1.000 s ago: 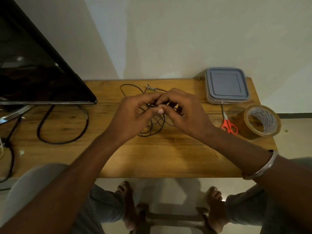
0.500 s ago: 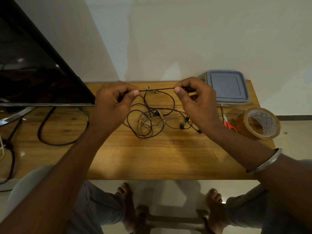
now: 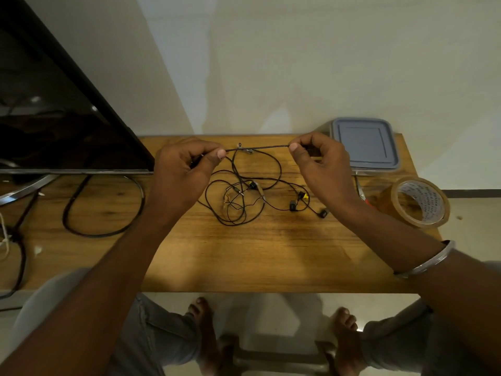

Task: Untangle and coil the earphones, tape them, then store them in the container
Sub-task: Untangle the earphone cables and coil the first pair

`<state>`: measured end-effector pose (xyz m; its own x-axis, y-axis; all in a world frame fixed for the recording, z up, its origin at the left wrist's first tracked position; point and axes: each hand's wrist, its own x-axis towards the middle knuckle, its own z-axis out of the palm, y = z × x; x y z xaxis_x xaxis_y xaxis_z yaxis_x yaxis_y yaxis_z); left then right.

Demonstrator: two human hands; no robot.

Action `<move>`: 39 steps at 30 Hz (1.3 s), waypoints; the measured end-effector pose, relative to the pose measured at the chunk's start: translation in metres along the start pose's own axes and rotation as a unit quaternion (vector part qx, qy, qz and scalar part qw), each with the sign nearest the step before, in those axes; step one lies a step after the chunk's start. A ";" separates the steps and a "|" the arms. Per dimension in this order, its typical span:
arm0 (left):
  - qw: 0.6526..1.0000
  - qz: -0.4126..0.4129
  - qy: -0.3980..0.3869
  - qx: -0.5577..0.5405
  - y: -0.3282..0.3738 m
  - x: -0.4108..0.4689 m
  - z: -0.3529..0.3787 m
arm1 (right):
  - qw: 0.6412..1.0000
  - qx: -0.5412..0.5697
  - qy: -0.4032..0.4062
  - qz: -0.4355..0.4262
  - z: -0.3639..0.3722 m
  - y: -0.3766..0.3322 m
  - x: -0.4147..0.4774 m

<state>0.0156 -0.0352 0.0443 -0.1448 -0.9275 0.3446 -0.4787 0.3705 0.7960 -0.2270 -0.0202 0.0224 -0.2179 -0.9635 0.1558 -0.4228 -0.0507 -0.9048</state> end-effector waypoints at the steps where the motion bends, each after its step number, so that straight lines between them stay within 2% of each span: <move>1: 1.000 -0.008 -0.001 -0.008 0.000 0.000 0.001 | 1.000 -0.006 -0.011 0.000 0.000 0.000 0.000; 4: 0.999 -0.029 -0.015 -0.029 0.002 -0.004 0.009 | 0.998 -0.032 -0.044 -0.044 0.002 -0.004 -0.006; 8: 0.997 -0.046 -0.047 -0.048 0.011 -0.009 0.018 | 0.979 -0.060 -0.085 -0.175 0.011 -0.016 -0.019; 10: 0.996 -0.032 -0.062 -0.047 0.015 -0.011 0.021 | 0.971 -0.053 -0.099 -0.212 0.015 -0.018 -0.025; 14: 0.995 -0.014 -0.090 -0.046 0.015 -0.014 0.022 | 0.971 0.001 -0.113 -0.208 0.019 -0.017 -0.030; 18: 0.993 0.019 -0.112 -0.017 0.015 -0.014 0.023 | 0.974 0.000 -0.108 -0.199 0.019 -0.016 -0.029; 25: 0.998 0.024 -0.060 0.011 0.024 -0.014 0.019 | 0.975 -0.012 -0.101 -0.195 0.019 -0.017 -0.031; 32: 0.991 0.074 -0.095 0.055 0.026 -0.014 0.021 | 0.977 -0.022 -0.104 -0.183 0.021 -0.023 -0.034; 34: 0.993 0.057 -0.090 0.046 0.027 -0.015 0.022 | 0.978 -0.020 -0.101 -0.179 0.021 -0.026 -0.035; 39: 0.992 -0.061 -0.088 -0.068 0.027 -0.015 0.028 | 0.978 -0.011 -0.103 -0.180 0.020 -0.031 -0.034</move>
<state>-0.0195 -0.0129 0.0472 -0.2466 -0.9561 0.1585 -0.3828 0.2463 0.8904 -0.1888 0.0087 0.0372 0.1286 -0.9169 0.3777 -0.4589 -0.3927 -0.7970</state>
